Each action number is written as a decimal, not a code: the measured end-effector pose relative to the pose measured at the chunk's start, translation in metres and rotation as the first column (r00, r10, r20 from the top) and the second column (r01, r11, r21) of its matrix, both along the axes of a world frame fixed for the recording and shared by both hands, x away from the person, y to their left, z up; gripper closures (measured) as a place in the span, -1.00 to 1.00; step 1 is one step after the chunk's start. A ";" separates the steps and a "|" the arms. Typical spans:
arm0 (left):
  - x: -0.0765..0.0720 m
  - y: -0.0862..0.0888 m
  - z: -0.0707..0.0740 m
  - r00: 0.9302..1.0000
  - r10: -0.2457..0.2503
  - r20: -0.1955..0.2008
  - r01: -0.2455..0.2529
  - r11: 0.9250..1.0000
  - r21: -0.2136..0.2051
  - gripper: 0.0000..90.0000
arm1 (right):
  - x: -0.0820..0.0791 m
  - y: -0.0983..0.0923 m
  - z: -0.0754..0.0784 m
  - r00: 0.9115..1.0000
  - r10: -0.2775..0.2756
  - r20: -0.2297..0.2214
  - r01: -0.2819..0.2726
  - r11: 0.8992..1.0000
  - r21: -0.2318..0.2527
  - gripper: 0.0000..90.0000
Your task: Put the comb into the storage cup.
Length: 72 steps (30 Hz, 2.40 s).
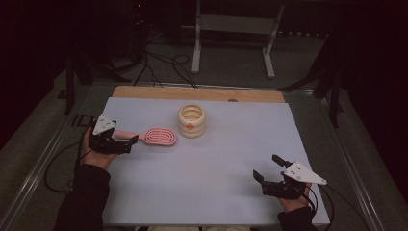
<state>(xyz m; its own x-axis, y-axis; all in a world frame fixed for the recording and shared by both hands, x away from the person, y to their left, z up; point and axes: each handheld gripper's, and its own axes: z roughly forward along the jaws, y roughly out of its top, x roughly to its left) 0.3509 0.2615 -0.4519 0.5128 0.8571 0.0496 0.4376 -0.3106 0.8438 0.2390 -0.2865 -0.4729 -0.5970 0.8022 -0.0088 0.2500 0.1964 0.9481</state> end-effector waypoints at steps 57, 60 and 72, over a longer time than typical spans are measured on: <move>0.055 -0.002 -0.018 0.970 0.133 -0.205 -0.109 0.986 0.123 0.47 | 0.003 0.000 -0.003 1.000 0.003 -0.011 -0.003 1.000 -0.001 -0.79; 0.059 -0.003 -0.022 0.965 0.136 -0.224 -0.108 0.985 0.135 0.71 | 0.003 0.000 -0.003 1.000 0.004 -0.013 -0.004 1.000 -0.002 -0.79; 0.073 -0.019 -0.037 0.946 0.137 -0.295 -0.081 0.978 0.192 1.00 | 0.003 0.000 -0.004 1.000 0.004 -0.015 -0.004 1.000 -0.001 -0.79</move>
